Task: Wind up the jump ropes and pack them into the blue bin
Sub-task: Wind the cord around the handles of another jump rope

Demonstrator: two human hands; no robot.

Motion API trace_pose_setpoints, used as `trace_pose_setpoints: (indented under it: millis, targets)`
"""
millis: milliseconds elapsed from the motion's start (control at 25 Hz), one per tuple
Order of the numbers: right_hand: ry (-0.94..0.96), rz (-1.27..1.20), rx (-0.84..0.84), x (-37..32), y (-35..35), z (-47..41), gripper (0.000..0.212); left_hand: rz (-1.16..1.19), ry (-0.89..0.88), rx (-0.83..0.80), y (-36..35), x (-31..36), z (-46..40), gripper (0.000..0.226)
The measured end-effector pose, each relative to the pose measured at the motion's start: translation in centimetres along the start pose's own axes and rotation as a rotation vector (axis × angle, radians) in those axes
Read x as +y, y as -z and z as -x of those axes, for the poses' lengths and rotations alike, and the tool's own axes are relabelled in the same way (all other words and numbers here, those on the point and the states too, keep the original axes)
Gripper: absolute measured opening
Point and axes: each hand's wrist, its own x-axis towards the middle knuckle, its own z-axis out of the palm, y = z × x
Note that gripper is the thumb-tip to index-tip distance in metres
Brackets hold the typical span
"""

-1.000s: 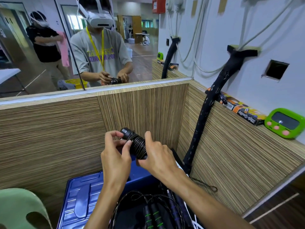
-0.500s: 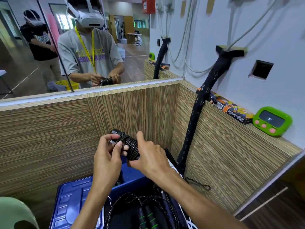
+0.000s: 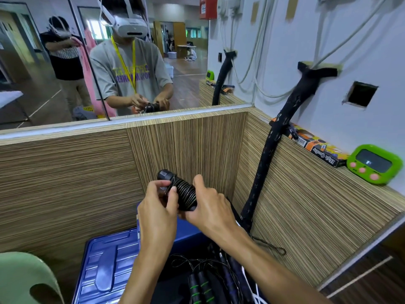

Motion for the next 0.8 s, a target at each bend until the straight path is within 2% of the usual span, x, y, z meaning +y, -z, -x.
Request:
trace_pose_setpoints:
  millis: [480,800]
  targets:
    - [-0.021,0.001,-0.004,-0.29,-0.05,0.49,0.057,0.027,0.014,-0.004,0.17,-0.47,0.07,0.010]
    - [-0.017,0.048,0.033,0.38,-0.32,0.27,0.054,-0.008,-0.069,-0.021,-0.22,-0.13,0.07,0.008]
